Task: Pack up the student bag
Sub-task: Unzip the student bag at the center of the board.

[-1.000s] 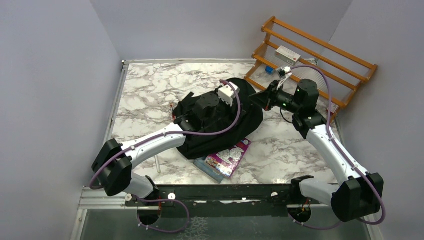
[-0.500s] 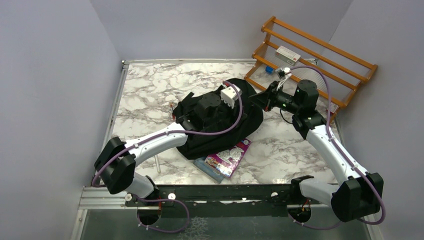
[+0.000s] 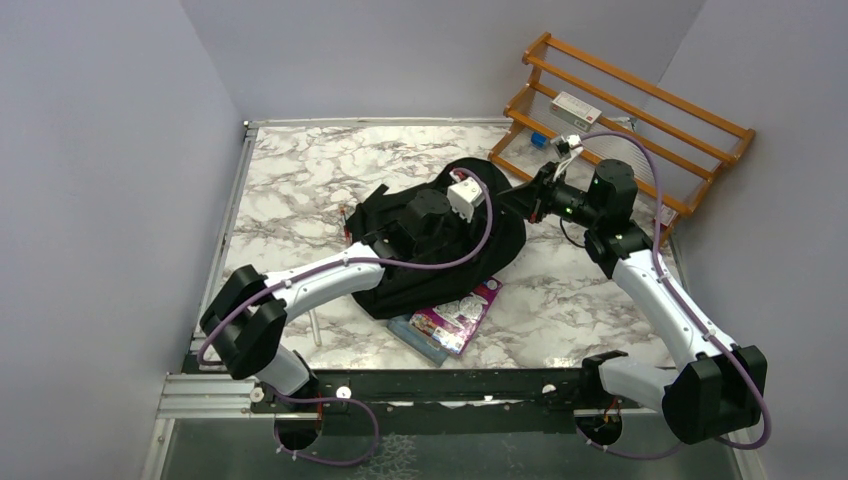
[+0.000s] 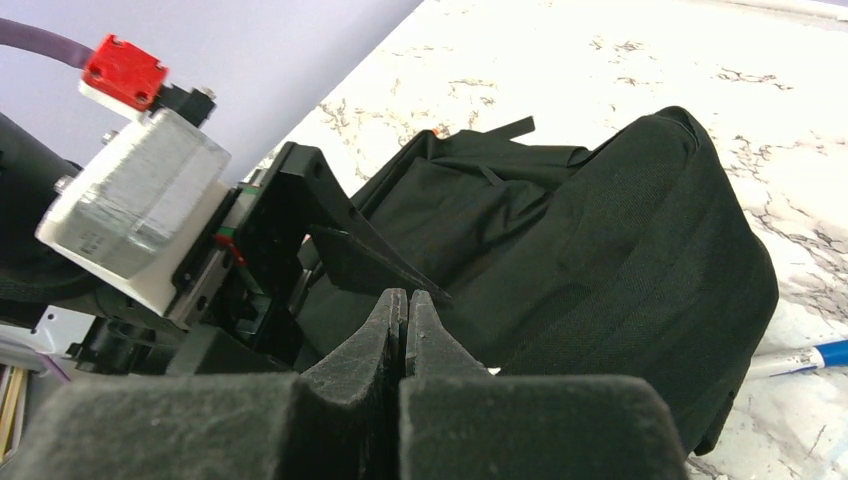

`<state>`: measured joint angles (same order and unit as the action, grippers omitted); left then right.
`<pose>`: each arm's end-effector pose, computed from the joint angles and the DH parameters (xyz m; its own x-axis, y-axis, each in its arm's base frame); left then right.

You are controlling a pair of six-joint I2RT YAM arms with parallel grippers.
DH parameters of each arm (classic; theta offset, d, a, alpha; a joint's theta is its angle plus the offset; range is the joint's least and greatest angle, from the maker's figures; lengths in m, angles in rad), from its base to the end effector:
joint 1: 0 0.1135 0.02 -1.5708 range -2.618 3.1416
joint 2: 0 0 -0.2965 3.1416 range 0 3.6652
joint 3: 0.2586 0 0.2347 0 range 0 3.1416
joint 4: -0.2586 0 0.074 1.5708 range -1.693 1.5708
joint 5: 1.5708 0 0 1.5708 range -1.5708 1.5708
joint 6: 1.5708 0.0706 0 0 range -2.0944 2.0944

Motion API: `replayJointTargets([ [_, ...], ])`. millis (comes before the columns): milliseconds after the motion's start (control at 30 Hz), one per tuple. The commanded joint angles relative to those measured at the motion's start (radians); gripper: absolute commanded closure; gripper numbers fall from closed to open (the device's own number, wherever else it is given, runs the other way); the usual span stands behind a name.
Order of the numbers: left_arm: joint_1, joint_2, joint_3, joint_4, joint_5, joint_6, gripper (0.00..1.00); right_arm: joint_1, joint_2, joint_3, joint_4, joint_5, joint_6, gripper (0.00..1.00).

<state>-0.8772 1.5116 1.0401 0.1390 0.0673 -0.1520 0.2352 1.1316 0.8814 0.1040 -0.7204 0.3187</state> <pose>0.2319 -0.2863 0.3127 -0.3286 0.1589 -0.9310 0.7669 0.6202 -0.1648 0.2365 0.1046 0.3653 -0.3883 0.1491 -0.9094 -0.7246 0.5603 0.4013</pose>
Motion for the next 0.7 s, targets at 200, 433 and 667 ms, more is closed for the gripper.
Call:
replayJointTargets([
  [200,-0.002,0.051,0.071,-0.019,0.022,0.024,0.53,-0.002,-0.041,-0.016,0.033,-0.040,0.026,0.99],
  [433,-0.002,0.050,0.069,-0.028,0.090,0.042,1.00,-0.002,-0.059,-0.012,-0.017,0.180,0.057,0.99],
  [667,-0.032,0.006,-0.015,0.023,0.182,0.112,1.00,-0.002,0.025,0.055,-0.067,0.409,0.083,0.99],
])
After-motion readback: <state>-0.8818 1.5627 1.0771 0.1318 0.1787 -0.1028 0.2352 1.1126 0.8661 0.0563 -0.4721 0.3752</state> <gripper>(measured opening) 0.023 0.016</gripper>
